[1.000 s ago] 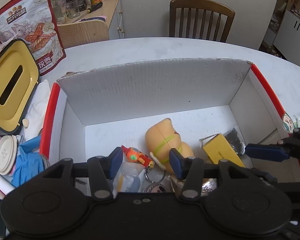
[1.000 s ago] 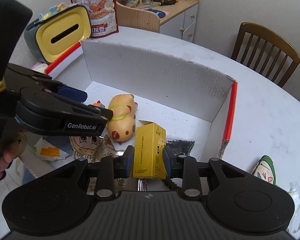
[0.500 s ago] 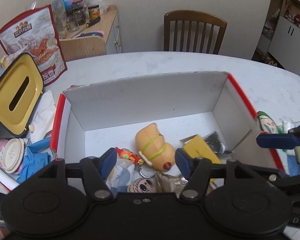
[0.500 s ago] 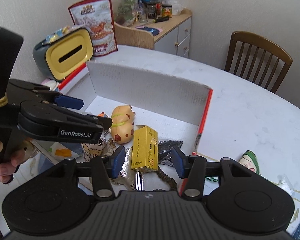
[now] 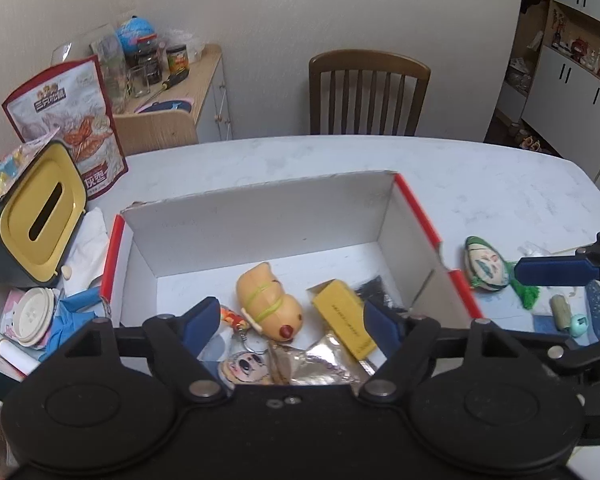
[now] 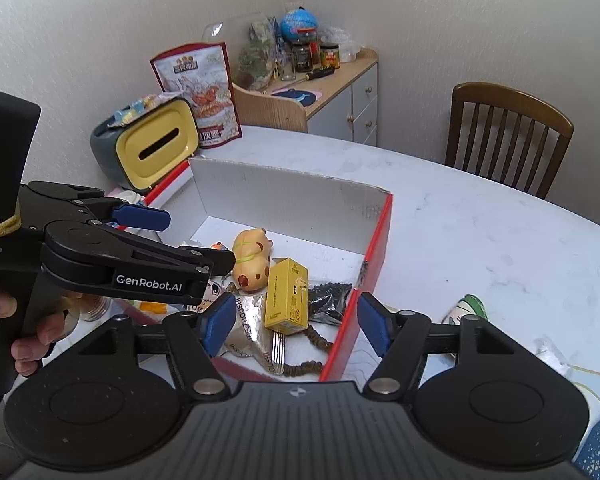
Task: Organize objects
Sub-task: 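Move both grippers back from the box to the remaining items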
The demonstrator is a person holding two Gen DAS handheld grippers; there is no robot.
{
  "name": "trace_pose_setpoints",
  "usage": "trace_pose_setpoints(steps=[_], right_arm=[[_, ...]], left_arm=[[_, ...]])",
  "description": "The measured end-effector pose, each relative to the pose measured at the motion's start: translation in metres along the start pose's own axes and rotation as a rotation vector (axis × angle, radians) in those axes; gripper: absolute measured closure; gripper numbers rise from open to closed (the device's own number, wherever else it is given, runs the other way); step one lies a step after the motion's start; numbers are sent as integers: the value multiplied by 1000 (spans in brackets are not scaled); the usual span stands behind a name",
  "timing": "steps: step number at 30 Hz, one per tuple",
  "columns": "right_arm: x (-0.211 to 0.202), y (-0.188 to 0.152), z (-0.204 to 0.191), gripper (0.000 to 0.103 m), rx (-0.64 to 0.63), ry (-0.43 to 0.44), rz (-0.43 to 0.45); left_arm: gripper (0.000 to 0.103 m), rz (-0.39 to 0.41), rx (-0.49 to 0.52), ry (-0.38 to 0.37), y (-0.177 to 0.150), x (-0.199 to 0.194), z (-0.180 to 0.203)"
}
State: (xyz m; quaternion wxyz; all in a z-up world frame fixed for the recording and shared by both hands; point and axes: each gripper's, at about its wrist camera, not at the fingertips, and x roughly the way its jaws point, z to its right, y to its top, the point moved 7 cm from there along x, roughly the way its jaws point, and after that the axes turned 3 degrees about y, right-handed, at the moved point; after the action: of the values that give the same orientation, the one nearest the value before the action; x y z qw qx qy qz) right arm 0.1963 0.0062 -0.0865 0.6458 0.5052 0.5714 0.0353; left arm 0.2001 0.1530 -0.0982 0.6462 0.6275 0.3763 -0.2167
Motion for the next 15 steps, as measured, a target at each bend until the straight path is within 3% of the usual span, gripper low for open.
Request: trace_pose_setpoints(steps=[15], right_arm=[[-72,-21,41,26,20,20,80]], left_arm=[[15,44,18,-36,0,-35,62]])
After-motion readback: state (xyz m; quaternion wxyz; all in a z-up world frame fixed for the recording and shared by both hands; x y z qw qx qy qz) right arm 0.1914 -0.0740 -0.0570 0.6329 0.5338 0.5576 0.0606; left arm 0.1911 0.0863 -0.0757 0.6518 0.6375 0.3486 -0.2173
